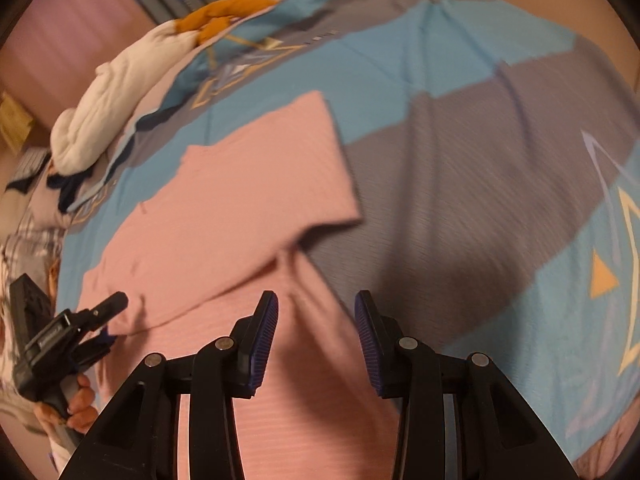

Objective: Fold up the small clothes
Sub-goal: 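Grasp the shirt's side edge with the left gripper and lift it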

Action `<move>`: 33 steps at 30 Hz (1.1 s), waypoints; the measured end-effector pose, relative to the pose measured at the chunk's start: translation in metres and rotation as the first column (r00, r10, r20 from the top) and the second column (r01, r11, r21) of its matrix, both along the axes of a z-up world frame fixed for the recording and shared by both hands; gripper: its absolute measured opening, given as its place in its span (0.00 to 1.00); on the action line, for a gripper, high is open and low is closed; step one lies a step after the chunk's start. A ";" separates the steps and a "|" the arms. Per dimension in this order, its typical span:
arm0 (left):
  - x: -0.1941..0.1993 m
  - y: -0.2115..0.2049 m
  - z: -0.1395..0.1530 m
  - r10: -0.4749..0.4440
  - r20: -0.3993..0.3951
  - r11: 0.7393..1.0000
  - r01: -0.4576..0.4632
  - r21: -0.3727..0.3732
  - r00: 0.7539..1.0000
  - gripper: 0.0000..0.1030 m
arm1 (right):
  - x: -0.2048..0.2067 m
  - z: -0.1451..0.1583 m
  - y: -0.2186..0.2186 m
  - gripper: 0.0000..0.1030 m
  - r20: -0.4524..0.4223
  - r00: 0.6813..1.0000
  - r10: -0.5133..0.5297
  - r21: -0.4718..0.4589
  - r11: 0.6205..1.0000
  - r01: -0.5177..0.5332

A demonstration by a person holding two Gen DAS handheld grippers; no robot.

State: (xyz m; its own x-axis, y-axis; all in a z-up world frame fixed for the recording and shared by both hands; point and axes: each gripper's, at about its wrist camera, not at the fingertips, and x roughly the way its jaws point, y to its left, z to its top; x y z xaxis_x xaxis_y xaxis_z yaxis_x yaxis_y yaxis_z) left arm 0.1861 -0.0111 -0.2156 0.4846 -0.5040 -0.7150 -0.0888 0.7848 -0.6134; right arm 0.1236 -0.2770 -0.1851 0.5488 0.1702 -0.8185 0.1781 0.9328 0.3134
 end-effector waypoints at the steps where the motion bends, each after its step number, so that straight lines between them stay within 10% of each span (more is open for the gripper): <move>1: 0.001 -0.001 -0.001 0.004 -0.003 1.000 -0.004 0.001 1.000 0.35 | -0.001 -0.002 -0.003 0.38 -0.002 1.000 -0.010 0.008 1.000 0.010; 4: 0.004 -0.006 -0.004 0.003 -0.021 0.998 -0.001 0.060 1.000 0.05 | -0.003 -0.006 -0.008 0.38 -0.006 1.000 -0.026 0.032 0.999 0.027; 19: 0.000 -0.005 0.094 0.029 0.215 0.991 -0.056 0.123 0.976 0.05 | -0.006 -0.011 -0.012 0.38 -0.005 0.999 -0.033 0.041 0.999 0.033; 33: -0.011 0.037 0.134 0.108 0.269 0.967 -0.164 0.196 0.957 0.05 | -0.003 -0.011 -0.007 0.38 -0.009 1.000 -0.028 0.003 1.000 0.028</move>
